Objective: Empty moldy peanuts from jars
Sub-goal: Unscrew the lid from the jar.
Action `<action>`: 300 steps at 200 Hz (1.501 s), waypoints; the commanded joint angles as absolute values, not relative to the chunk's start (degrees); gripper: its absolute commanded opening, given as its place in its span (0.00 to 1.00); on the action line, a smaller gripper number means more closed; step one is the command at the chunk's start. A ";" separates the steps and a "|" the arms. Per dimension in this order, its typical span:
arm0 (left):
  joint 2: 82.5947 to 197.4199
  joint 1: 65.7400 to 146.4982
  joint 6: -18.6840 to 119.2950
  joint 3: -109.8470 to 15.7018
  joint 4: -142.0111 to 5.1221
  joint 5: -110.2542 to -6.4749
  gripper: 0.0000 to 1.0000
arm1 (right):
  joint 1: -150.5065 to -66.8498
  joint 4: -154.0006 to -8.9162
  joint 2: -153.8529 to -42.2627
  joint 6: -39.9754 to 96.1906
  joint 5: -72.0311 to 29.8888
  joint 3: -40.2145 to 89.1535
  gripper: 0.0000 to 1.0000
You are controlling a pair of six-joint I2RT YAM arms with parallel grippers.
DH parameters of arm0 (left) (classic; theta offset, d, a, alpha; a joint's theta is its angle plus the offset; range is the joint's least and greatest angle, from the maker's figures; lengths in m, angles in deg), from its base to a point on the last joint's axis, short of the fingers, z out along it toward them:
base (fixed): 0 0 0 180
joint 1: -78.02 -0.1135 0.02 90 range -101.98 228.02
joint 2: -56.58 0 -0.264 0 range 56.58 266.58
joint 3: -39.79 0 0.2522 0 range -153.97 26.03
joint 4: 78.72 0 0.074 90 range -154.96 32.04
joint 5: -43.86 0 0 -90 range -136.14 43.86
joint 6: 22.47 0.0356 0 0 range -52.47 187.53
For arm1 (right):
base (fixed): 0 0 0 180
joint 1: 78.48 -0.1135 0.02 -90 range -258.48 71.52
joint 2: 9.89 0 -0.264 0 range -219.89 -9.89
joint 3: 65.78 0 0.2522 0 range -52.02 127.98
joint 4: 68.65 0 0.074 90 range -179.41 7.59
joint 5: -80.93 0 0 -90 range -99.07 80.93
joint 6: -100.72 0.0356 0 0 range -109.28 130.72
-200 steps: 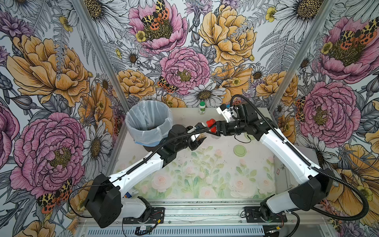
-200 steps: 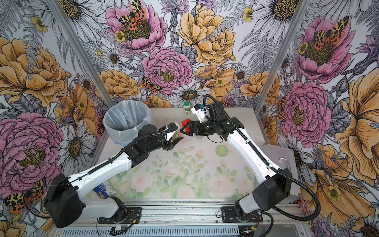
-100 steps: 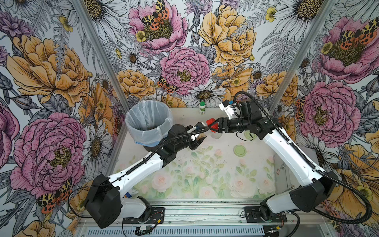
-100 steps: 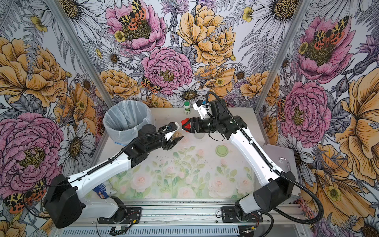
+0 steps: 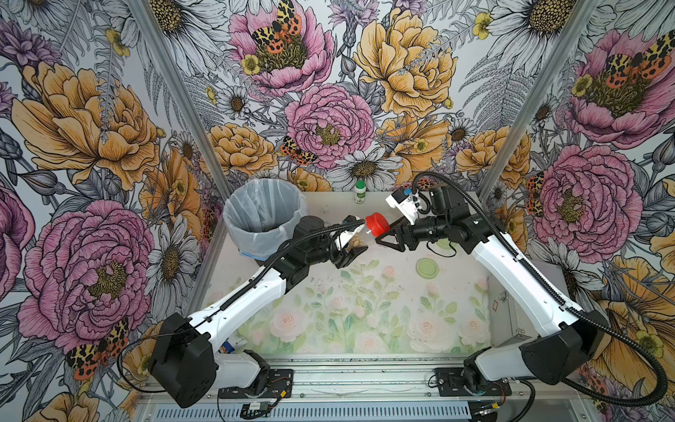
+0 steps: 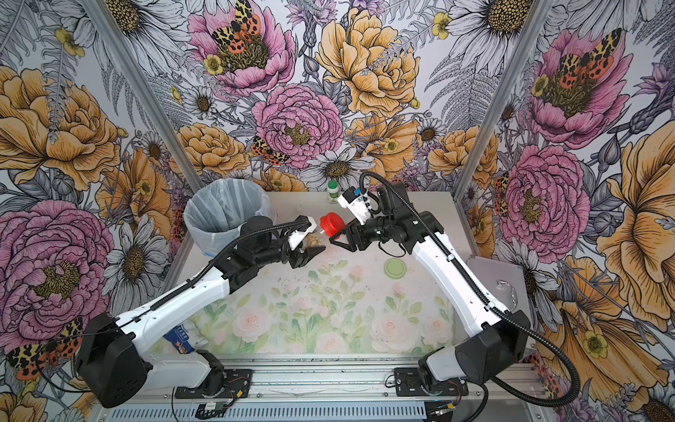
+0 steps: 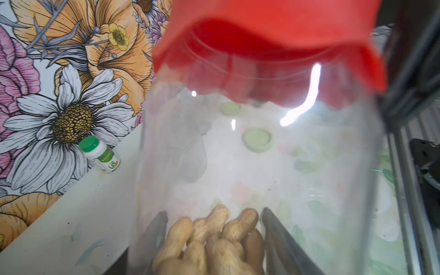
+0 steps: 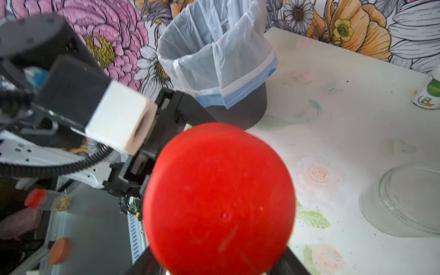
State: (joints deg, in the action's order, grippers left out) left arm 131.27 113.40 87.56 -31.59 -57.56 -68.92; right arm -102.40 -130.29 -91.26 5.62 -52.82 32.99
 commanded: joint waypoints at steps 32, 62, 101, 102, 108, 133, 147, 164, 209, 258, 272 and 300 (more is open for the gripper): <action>129.15 114.63 89.68 -34.19 -54.54 -76.20 0.31 | -100.88 -130.60 -93.10 -9.99 -57.34 36.67 0.71; 129.96 113.69 90.01 -32.61 -56.96 -68.54 0.31 | -99.77 -130.57 -88.71 -7.94 -59.61 33.93 0.80; 128.99 113.78 90.02 -28.92 -64.19 -58.89 0.31 | -99.58 -128.97 -83.44 8.53 -51.03 33.72 0.86; 128.91 113.79 90.07 -28.87 -64.31 -58.80 0.31 | -99.58 -128.85 -83.41 9.41 -50.79 33.83 0.86; 128.49 114.00 90.27 -28.36 -65.07 -58.02 0.31 | -99.59 -128.31 -83.57 14.64 -48.63 34.53 0.87; 127.52 114.80 90.70 -26.64 -68.00 -54.33 0.32 | -99.45 -127.72 -85.77 37.31 -44.47 36.84 0.87; 127.72 115.14 90.85 -26.57 -68.30 -53.54 0.32 | -100.33 -125.36 -85.49 44.05 -41.08 35.79 0.88; 128.43 115.62 91.32 -26.57 -68.29 -52.95 0.32 | -100.49 -125.28 -86.03 47.36 -38.56 36.62 0.88; 129.65 116.77 91.70 -27.27 -68.27 -52.14 0.32 | -102.36 -123.77 -89.18 49.90 -37.89 39.00 0.89; 130.50 117.30 91.74 -27.80 -68.06 -51.72 0.32 | -105.92 -123.05 -92.72 50.17 -37.51 41.58 0.89; 130.41 117.31 91.95 -27.81 -67.95 -51.84 0.32 | -106.37 -123.25 -92.82 49.46 -35.89 41.49 0.89; 130.07 117.32 92.05 -27.76 -67.86 -51.76 0.32 | -106.67 -123.27 -92.79 49.04 -34.63 40.19 0.89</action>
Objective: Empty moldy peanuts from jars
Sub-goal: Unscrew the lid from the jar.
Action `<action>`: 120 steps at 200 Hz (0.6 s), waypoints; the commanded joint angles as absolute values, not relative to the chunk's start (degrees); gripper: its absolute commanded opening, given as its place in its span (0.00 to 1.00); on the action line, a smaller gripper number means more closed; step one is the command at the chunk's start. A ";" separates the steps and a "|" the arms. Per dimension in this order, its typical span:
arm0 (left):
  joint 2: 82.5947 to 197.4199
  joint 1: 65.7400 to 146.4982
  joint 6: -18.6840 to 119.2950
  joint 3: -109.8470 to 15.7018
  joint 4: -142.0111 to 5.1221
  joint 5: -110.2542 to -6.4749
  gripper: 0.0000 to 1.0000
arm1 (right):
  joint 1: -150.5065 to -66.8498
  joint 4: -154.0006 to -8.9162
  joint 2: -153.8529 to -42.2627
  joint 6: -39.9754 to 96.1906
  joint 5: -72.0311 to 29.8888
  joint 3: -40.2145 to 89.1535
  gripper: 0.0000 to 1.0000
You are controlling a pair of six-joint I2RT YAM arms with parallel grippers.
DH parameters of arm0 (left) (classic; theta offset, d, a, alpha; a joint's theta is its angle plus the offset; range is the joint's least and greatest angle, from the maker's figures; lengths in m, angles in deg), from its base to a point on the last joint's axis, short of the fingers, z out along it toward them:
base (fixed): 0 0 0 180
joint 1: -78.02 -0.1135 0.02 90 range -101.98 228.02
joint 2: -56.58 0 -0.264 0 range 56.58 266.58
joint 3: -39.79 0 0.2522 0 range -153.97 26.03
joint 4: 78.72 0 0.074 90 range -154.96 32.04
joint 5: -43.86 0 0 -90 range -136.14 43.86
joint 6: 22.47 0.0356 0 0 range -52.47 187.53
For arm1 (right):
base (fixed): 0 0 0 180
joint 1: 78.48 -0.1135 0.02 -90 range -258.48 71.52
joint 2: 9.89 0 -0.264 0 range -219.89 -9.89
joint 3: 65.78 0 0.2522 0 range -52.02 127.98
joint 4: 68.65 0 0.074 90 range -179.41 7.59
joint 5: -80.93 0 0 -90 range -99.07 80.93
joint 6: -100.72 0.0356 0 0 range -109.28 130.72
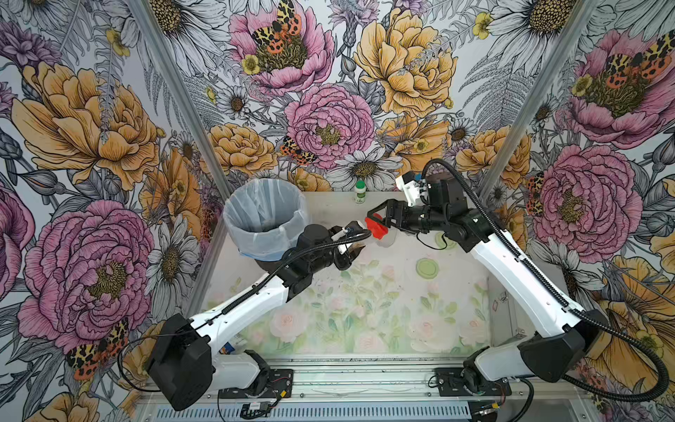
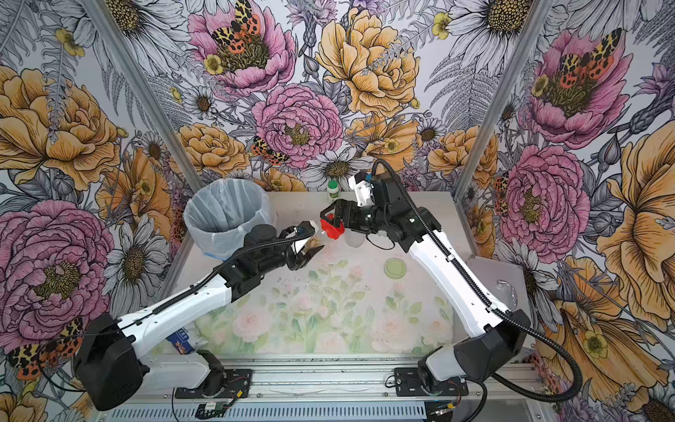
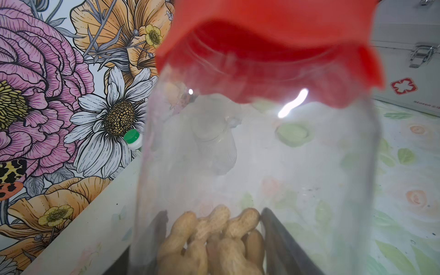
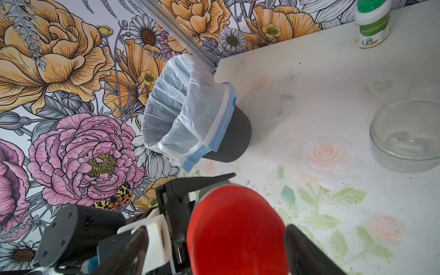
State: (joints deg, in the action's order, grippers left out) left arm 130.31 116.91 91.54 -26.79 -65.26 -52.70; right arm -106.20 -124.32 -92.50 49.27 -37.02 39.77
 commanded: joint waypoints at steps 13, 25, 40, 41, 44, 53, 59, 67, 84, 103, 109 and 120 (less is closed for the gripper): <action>130.03 117.31 92.13 -27.72 -67.78 -51.80 0.32 | -106.77 -123.20 -92.73 48.88 -34.51 39.66 0.89; 130.03 117.32 92.16 -27.68 -67.78 -51.71 0.32 | -106.84 -123.30 -92.62 48.76 -34.08 39.41 0.88; 129.90 117.23 92.14 -27.67 -67.77 -51.65 0.32 | -107.00 -123.28 -92.16 48.70 -32.67 38.63 0.89; 129.89 117.27 92.14 -27.67 -67.82 -51.66 0.32 | -106.98 -123.28 -92.16 48.65 -32.65 38.57 0.89; 129.90 117.23 92.12 -27.67 -67.78 -51.75 0.32 | -106.96 -123.29 -92.20 48.61 -32.64 38.45 0.89; 129.88 117.26 92.26 -27.67 -67.73 -51.86 0.32 | -107.03 -123.28 -92.33 48.52 -32.81 38.36 0.89; 129.92 117.22 92.26 -27.80 -67.77 -51.66 0.32 | -107.12 -123.33 -92.43 48.52 -33.09 38.25 0.88; 129.90 117.24 92.38 -27.80 -67.69 -51.50 0.32 | -107.30 -123.28 -92.65 48.43 -33.01 38.16 0.88; 129.75 117.04 92.32 -27.76 -67.68 -51.58 0.32 | -107.61 -123.19 -92.68 48.42 -32.85 37.87 0.88; 129.53 116.99 92.32 -27.67 -67.69 -51.67 0.32 | -107.78 -123.20 -92.79 48.14 -33.15 38.08 0.86; 129.53 116.96 92.32 -27.72 -67.69 -51.61 0.32 | -107.75 -123.27 -92.86 48.08 -33.22 38.15 0.85; 129.57 116.88 92.39 -27.90 -67.69 -51.59 0.32 | -107.84 -123.26 -92.86 48.07 -33.28 37.83 0.85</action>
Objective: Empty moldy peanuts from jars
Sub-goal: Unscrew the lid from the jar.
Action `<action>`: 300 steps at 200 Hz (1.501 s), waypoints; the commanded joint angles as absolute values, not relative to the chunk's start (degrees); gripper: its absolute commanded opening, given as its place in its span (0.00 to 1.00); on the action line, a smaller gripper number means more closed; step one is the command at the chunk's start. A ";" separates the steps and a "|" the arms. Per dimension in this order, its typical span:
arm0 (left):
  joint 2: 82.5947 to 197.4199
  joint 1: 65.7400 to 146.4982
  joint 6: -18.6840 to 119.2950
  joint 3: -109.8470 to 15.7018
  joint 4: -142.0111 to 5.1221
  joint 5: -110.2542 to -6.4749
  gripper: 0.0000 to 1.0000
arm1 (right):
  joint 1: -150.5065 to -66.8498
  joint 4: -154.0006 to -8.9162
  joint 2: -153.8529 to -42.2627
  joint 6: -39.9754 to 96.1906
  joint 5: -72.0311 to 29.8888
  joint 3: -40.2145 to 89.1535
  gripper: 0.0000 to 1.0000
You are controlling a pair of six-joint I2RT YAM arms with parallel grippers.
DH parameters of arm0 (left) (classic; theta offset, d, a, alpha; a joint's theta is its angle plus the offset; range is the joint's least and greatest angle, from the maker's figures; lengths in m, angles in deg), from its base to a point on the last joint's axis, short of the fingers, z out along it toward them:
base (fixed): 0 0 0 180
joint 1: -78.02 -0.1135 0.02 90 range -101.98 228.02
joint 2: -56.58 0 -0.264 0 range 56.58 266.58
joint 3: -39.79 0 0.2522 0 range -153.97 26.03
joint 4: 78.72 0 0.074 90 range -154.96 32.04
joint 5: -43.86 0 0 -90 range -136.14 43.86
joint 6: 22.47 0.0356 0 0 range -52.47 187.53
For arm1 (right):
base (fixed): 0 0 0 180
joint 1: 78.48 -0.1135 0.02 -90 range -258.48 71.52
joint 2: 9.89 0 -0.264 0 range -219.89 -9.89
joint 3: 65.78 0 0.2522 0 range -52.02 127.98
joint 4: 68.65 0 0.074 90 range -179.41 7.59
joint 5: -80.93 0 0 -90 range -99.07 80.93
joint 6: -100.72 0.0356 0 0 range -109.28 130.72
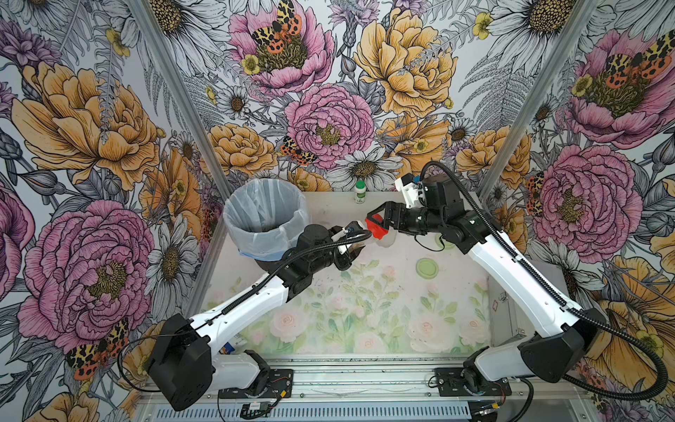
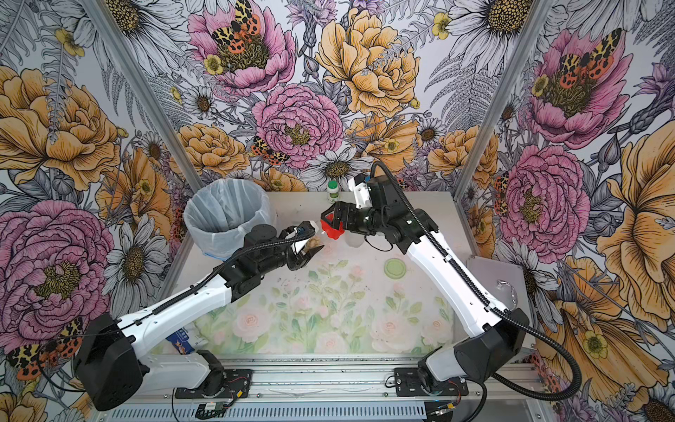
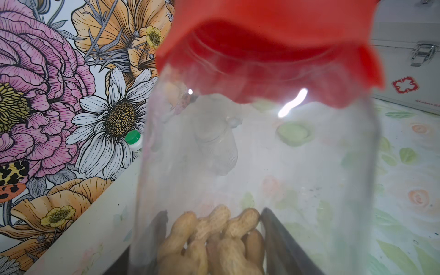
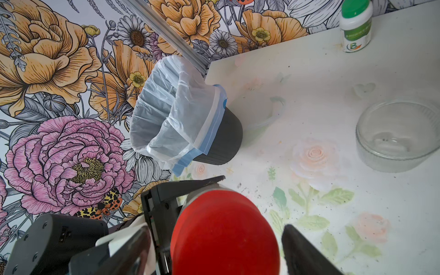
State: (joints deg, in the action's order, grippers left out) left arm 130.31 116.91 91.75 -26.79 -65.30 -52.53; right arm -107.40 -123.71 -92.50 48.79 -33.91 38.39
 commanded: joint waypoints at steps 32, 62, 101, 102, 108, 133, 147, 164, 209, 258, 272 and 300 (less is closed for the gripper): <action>129.22 116.78 92.21 -28.20 -67.79 -52.35 0.32 | -107.96 -123.19 -92.75 47.74 -32.87 36.43 0.84; 129.05 116.62 92.05 -28.20 -67.86 -52.73 0.32 | -107.93 -123.21 -92.77 47.38 -32.78 36.08 0.81; 129.10 116.60 91.86 -28.10 -67.88 -52.47 0.32 | -107.92 -123.01 -93.04 47.34 -33.48 36.42 0.76; 129.09 116.60 91.86 -28.11 -67.87 -52.51 0.32 | -107.96 -123.01 -93.08 47.36 -33.49 36.41 0.76; 129.09 116.53 91.77 -28.16 -68.03 -52.46 0.32 | -108.01 -123.05 -93.13 47.32 -33.97 36.40 0.75; 129.17 116.44 91.56 -28.61 -68.45 -52.57 0.31 | -108.47 -122.78 -93.05 46.99 -35.13 35.76 0.67; 129.18 116.18 90.82 -28.91 -68.73 -53.43 0.30 | -108.74 -122.26 -93.04 46.46 -36.35 34.85 0.60; 128.80 115.42 88.60 -28.58 -70.45 -56.26 0.30 | -108.80 -120.66 -93.16 44.83 -40.06 33.22 0.56; 128.06 115.29 86.57 -28.37 -72.60 -60.07 0.29 | -109.61 -120.64 -94.77 40.15 -43.63 32.48 0.46; 126.21 113.30 84.29 -28.56 -70.73 -72.33 0.30 | -109.25 -125.49 -96.43 23.28 -53.57 33.35 0.43; 125.93 112.64 84.07 -29.55 -68.32 -78.72 0.29 | -109.06 -130.12 -97.52 14.14 -54.59 34.09 0.43; 125.74 111.83 85.52 -31.17 -62.93 -86.24 0.29 | -109.06 -137.76 -98.23 -3.34 -55.99 33.18 0.48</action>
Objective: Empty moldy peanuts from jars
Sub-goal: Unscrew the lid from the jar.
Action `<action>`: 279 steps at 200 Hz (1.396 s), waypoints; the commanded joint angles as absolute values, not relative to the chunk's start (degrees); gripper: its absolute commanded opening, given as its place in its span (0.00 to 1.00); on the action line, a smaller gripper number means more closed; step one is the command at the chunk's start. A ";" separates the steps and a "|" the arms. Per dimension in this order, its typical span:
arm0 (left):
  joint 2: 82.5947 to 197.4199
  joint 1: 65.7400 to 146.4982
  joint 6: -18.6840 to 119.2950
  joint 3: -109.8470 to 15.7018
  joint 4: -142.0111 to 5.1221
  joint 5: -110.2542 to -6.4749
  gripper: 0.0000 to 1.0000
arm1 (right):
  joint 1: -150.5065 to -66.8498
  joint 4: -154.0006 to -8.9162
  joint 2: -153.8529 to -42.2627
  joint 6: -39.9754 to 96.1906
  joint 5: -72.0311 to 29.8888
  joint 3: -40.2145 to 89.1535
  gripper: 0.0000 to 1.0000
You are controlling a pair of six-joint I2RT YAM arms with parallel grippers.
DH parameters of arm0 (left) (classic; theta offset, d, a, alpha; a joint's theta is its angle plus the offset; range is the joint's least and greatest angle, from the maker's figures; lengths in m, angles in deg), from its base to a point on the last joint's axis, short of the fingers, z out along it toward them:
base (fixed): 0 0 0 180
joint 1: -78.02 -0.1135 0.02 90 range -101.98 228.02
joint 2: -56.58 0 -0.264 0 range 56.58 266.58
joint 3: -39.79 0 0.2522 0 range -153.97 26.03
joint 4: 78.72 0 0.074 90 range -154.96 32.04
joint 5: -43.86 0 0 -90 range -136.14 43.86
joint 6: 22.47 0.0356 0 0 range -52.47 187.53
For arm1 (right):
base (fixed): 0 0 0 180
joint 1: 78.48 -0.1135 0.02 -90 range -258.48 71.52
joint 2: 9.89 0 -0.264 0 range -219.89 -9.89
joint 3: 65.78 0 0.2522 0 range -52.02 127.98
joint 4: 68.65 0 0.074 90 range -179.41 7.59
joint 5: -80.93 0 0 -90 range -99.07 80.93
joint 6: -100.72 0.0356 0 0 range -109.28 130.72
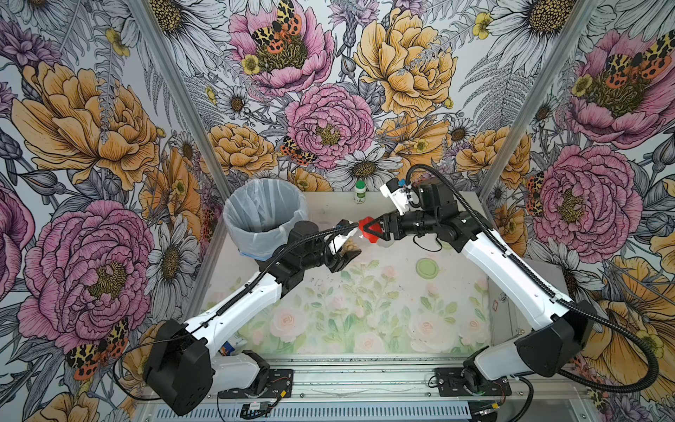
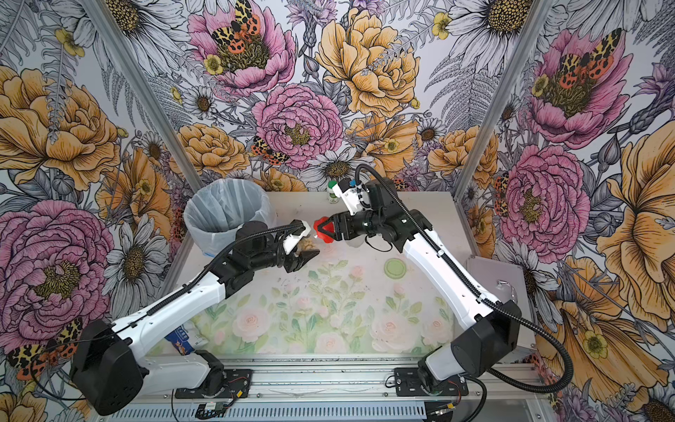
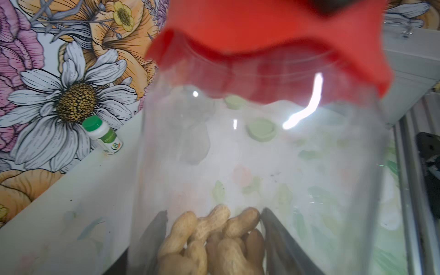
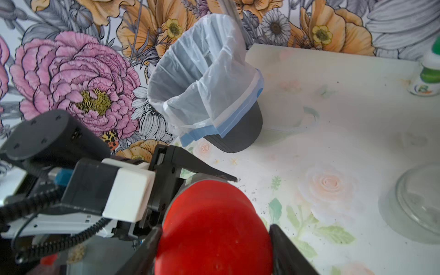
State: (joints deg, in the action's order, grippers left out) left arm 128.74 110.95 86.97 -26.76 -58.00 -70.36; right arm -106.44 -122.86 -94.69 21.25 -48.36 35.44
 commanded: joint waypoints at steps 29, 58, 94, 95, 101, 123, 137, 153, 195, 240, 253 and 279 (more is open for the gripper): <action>127.58 110.02 87.65 -34.41 -56.43 -89.88 0.28 | -108.82 -141.67 -97.35 -11.79 -50.11 31.43 0.60; 128.48 110.00 88.06 -35.32 -55.19 -88.84 0.28 | -105.89 -142.89 -96.31 -12.58 -47.06 33.31 0.68; 128.60 110.10 88.09 -33.74 -56.42 -83.50 0.27 | -101.03 -139.76 -88.97 -12.54 -55.79 32.73 0.83; 128.58 110.10 88.09 -33.69 -56.47 -83.27 0.27 | -100.96 -139.65 -88.72 -12.47 -55.99 32.67 0.83; 128.72 110.10 88.13 -33.64 -56.57 -81.99 0.27 | -100.21 -138.47 -87.39 -11.66 -57.23 32.18 0.84; 128.92 110.85 88.02 -32.96 -58.65 -74.18 0.27 | -99.42 -133.35 -83.67 -4.74 -56.64 30.27 0.86; 128.95 112.18 88.65 -32.34 -60.17 -68.66 0.27 | -99.38 -129.04 -83.21 8.62 -49.29 30.79 0.86; 129.17 115.52 90.51 -31.48 -62.21 -59.28 0.28 | -98.71 -128.63 -85.46 27.05 -43.53 34.17 0.85; 131.47 121.82 94.58 -29.27 -68.85 -45.61 0.28 | -100.30 -126.00 -84.28 47.72 -36.94 34.17 0.86; 133.46 122.32 94.66 -30.41 -69.10 -44.76 0.28 | -100.52 -124.95 -84.47 51.05 -40.12 34.99 0.91; 133.69 122.31 94.71 -30.81 -69.09 -44.64 0.28 | -100.82 -124.97 -84.84 51.14 -39.99 34.59 0.91; 133.48 122.57 94.57 -31.17 -69.09 -44.73 0.28 | -100.93 -124.95 -85.45 50.98 -39.26 33.94 0.91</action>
